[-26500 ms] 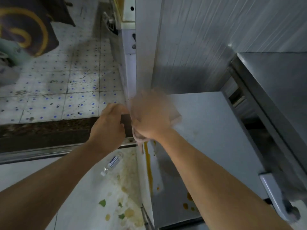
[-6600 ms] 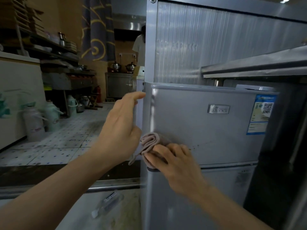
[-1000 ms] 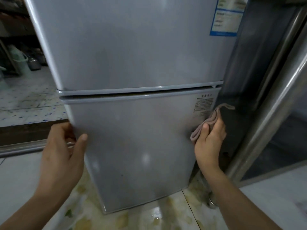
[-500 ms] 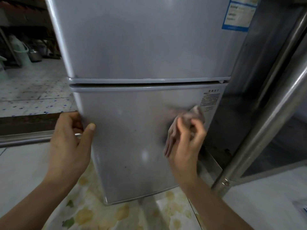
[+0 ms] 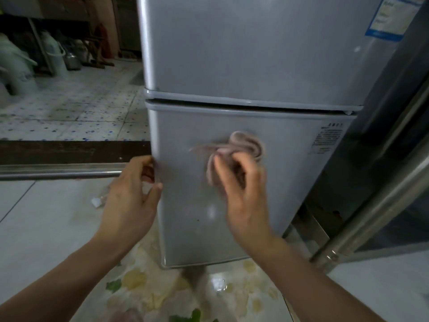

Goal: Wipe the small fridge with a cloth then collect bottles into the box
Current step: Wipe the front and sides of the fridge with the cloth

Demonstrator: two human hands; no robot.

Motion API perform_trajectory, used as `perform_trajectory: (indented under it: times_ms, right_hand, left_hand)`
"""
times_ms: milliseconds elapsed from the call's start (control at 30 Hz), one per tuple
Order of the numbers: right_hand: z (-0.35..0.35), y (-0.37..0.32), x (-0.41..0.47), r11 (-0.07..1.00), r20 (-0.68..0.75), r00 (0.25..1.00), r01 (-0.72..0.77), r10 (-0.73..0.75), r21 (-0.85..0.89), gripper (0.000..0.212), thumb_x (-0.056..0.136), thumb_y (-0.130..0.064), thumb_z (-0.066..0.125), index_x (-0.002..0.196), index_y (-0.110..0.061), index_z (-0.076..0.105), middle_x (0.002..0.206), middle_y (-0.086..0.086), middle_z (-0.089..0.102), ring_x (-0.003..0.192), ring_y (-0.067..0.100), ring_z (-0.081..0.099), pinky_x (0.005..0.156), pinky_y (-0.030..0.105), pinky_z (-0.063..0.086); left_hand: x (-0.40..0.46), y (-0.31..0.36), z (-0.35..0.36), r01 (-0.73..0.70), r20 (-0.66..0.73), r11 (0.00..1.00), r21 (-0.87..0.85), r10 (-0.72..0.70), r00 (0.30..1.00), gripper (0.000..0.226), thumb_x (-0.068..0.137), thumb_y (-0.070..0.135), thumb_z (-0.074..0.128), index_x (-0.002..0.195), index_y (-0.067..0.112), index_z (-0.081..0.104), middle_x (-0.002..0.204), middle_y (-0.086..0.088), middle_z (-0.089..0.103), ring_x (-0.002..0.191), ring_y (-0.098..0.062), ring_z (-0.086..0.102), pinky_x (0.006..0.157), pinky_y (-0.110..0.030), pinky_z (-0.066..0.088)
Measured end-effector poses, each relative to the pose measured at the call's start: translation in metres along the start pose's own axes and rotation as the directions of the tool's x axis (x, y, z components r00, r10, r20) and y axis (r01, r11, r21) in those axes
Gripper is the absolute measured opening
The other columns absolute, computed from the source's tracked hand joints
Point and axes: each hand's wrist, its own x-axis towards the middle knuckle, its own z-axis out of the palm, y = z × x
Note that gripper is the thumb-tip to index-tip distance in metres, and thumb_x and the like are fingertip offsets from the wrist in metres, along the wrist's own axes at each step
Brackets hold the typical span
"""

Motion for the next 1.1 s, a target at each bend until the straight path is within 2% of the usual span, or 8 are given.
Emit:
perform_trajectory:
  times_ms: [100,167,233,400,567,667,833,1100]
  right_hand:
    - [0.010,-0.006,-0.036,0.965,0.250,0.936,0.261,-0.248,-0.020,0.037,0.090,-0.005,0.057,0.122,-0.021,0.064,0.125,0.001,0.042,0.088,0.028,0.058,0.067,0.038,0.055]
    - [0.007,-0.003,-0.031,0.974,0.382,0.896,0.218,-0.227,0.067,0.025,0.097,-0.024,0.052,0.120,-0.027,0.062,0.120,-0.006,0.050,0.099,0.018,0.058,0.079,0.042,0.053]
    - [-0.001,-0.003,-0.005,0.975,0.286,0.933,0.209,-0.221,0.072,0.023,0.100,-0.035,0.046,0.120,-0.033,0.059,0.120,-0.012,0.051,0.108,0.008,0.052,0.091,0.038,0.048]
    - [0.003,-0.013,0.037,0.998,-0.059,0.997,0.042,-0.044,-0.036,0.062,0.079,0.014,0.057,0.133,-0.017,0.052,0.133,0.005,0.035,0.102,0.027,0.042,0.094,0.018,0.032]
    - [0.026,-0.031,-0.023,0.908,0.333,0.877,0.403,-0.347,-0.114,0.043,0.091,-0.009,0.046,0.130,-0.022,0.058,0.131,-0.004,0.034,0.091,0.028,0.054,0.073,0.037,0.053]
    - [0.020,-0.035,-0.010,0.912,0.459,0.835,0.394,-0.303,-0.114,0.041,0.098,-0.016,0.039,0.133,-0.030,0.054,0.131,-0.008,0.040,0.095,0.022,0.049,0.079,0.035,0.050]
    - [0.009,-0.049,0.072,0.928,0.077,0.936,0.352,-0.344,-0.121,0.038,0.096,-0.002,0.042,0.130,-0.013,0.055,0.135,-0.002,0.034,0.097,0.027,0.039,0.073,0.038,0.044]
    - [0.043,-0.063,0.036,0.759,0.154,0.808,0.588,-0.570,-0.278,0.028,0.095,-0.005,0.045,0.104,-0.014,0.071,0.125,-0.003,0.062,0.094,0.023,0.040,0.076,0.036,0.038]
  left_hand:
    - [0.001,-0.001,0.002,0.008,-0.030,1.000,0.009,-0.007,1.000,0.033,0.084,0.008,0.063,0.110,0.019,0.047,0.094,0.009,0.054,0.082,-0.007,0.050,0.071,-0.026,0.039]
    - [0.003,0.000,0.001,0.007,-0.022,1.000,-0.004,-0.007,1.000,0.032,0.083,0.010,0.064,0.105,0.023,0.045,0.089,0.012,0.052,0.079,-0.006,0.049,0.070,-0.024,0.036]
    - [0.005,-0.001,-0.001,0.004,0.003,0.999,-0.034,-0.004,1.000,0.033,0.083,0.011,0.065,0.102,0.026,0.044,0.086,0.015,0.052,0.076,-0.003,0.051,0.068,-0.021,0.037]
    - [0.004,-0.008,-0.011,0.047,0.080,0.993,-0.107,-0.038,0.996,0.039,0.081,0.002,0.061,0.112,0.026,0.054,0.094,0.015,0.062,0.087,0.005,0.058,0.077,-0.013,0.045]
    - [-0.011,-0.018,-0.019,0.011,0.141,0.995,-0.100,0.003,0.990,0.061,0.080,-0.003,0.062,0.132,0.024,0.047,0.118,0.010,0.061,0.106,-0.004,0.058,0.092,-0.029,0.050]
    - [-0.020,-0.030,-0.027,0.022,0.125,0.995,-0.093,-0.011,0.992,0.063,0.079,-0.002,0.063,0.133,0.026,0.043,0.118,0.011,0.058,0.101,-0.004,0.058,0.088,-0.028,0.050]
    - [-0.025,-0.048,-0.040,0.084,0.071,0.993,-0.083,-0.078,0.994,0.056,0.082,0.006,0.063,0.129,0.028,0.043,0.118,0.010,0.057,0.100,-0.006,0.057,0.084,-0.029,0.051]
    - [-0.024,-0.062,-0.042,0.122,0.045,0.989,-0.087,-0.119,0.992,0.054,0.083,0.008,0.063,0.129,0.028,0.042,0.116,0.010,0.055,0.097,-0.004,0.056,0.080,-0.023,0.048]
